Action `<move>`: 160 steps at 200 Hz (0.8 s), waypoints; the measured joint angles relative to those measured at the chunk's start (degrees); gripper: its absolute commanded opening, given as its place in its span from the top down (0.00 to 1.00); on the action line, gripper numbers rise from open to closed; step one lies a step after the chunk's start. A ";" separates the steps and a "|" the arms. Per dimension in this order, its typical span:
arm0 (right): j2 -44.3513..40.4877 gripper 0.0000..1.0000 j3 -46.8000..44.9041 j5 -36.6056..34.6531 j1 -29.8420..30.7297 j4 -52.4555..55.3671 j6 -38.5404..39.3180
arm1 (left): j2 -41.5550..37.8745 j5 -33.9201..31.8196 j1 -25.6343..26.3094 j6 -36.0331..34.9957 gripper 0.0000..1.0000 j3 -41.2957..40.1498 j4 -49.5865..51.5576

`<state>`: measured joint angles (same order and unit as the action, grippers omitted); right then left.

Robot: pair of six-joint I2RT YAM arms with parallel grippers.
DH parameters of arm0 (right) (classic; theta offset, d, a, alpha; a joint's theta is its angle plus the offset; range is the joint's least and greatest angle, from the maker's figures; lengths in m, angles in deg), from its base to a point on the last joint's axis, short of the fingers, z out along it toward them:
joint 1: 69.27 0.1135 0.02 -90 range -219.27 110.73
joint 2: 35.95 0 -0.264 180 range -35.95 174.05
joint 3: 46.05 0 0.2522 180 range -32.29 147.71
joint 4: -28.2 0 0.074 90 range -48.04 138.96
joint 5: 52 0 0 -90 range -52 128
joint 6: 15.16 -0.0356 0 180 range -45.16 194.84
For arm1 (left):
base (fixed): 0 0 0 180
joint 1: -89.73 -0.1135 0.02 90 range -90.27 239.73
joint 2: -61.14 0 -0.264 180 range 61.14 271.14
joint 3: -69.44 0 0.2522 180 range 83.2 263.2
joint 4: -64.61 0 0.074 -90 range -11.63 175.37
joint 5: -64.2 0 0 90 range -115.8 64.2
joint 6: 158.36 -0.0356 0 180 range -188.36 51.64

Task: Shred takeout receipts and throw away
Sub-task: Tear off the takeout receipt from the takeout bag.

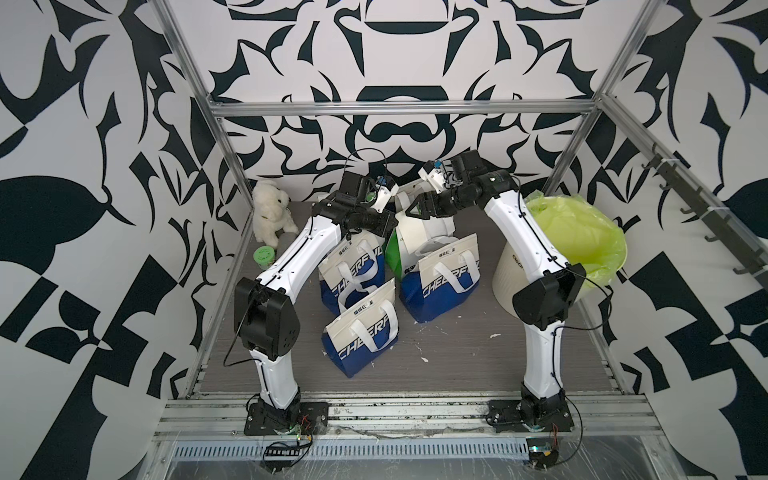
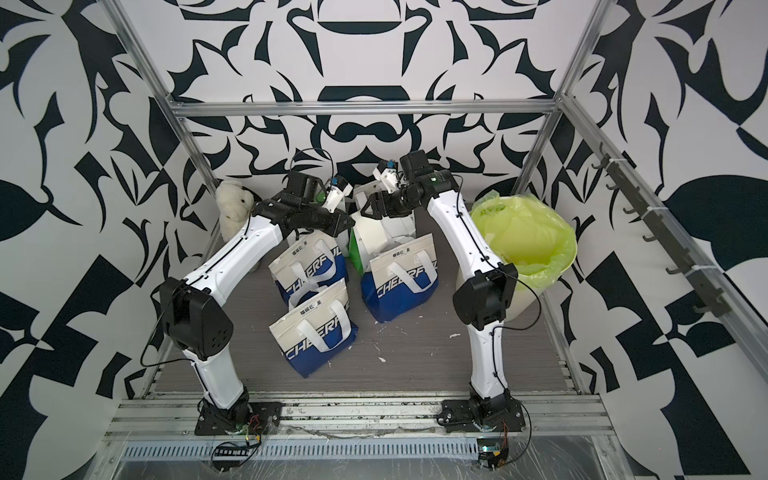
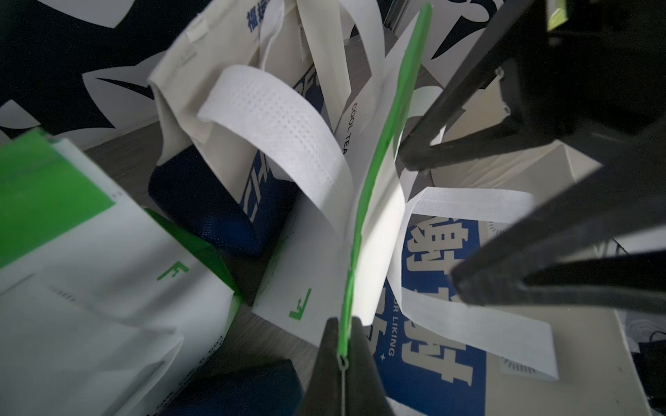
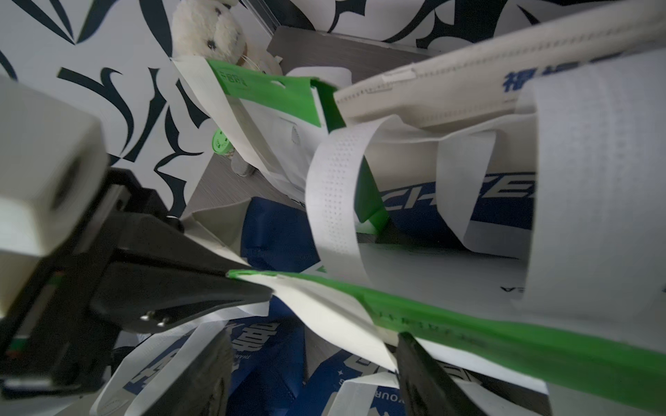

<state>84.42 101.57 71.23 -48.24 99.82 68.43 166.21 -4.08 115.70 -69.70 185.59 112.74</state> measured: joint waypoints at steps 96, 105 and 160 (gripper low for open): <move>6.86 0.51 8.92 0.92 0.11 3.13 2.38 | 0.37 1.84 -0.37 0.81 1.00 -1.51 -3.52; 7.76 0.58 9.86 1.95 0.20 3.13 2.75 | 0.55 1.97 -0.42 1.18 1.00 -1.53 -3.93; 8.92 0.64 9.99 3.82 1.62 4.04 3.43 | 0.68 2.12 -0.68 1.99 1.00 -1.70 -4.68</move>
<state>93.34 111.56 75.06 -46.62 103.87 71.86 166.89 -1.96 115.03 -67.71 183.89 108.06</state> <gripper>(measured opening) 0.357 0.055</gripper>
